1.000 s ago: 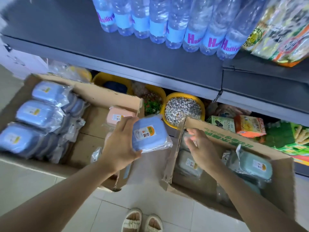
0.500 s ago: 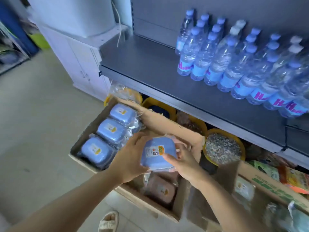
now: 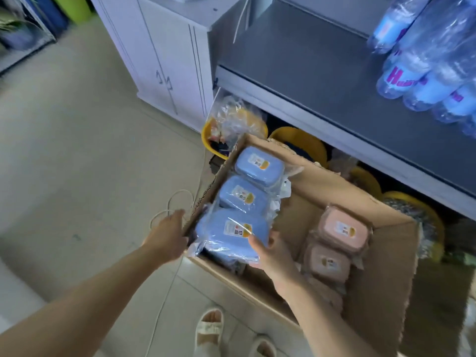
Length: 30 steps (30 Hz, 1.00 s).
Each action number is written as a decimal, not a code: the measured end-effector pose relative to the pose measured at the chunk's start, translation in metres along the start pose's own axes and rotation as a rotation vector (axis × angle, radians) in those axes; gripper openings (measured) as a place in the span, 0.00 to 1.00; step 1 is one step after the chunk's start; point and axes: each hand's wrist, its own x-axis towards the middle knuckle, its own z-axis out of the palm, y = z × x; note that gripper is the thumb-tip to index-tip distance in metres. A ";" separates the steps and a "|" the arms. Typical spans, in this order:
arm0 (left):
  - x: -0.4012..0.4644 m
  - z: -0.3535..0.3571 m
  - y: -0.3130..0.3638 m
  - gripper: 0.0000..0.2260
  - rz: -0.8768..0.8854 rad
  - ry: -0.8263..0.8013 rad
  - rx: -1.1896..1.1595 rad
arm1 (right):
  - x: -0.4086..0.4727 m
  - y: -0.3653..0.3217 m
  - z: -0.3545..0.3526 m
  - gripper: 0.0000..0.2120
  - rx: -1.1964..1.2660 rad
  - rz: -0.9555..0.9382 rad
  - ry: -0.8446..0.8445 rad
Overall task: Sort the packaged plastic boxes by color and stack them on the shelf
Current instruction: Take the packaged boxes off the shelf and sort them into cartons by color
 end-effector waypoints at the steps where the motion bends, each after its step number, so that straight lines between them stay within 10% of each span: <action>1: 0.001 0.003 -0.003 0.27 -0.003 -0.024 -0.024 | 0.002 0.004 0.010 0.18 0.016 0.001 0.008; 6: 0.002 0.015 -0.010 0.19 0.015 0.019 -0.073 | 0.008 0.016 0.041 0.41 -0.200 0.036 0.089; 12: 0.001 0.011 -0.011 0.19 0.015 -0.005 -0.043 | 0.009 0.015 0.043 0.25 -0.408 0.017 0.047; 18: -0.020 -0.017 0.008 0.29 0.035 -0.028 0.035 | -0.016 -0.015 0.019 0.39 -0.598 -0.081 0.089; 30: -0.119 -0.180 0.180 0.26 0.552 0.297 0.352 | -0.176 -0.219 -0.124 0.27 -1.229 -0.653 0.450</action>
